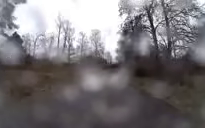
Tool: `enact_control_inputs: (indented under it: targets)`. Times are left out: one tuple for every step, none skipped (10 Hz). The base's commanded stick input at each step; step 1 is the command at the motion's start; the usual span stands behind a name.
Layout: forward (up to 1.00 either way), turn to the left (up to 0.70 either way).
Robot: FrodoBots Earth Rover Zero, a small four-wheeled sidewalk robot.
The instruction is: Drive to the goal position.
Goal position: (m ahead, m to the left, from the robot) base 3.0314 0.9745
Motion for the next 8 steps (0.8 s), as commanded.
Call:
enact_control_inputs:
  targets:
    - [1.00, 0.00]
    - [1.00, 0.00]
    - [1.00, 0.00]
    - [1.00, 0.00]
    - [1.00, 0.00]
    - [1.00, 0.00]
    - [1.00, 0.00]
    - [1.00, 0.00]
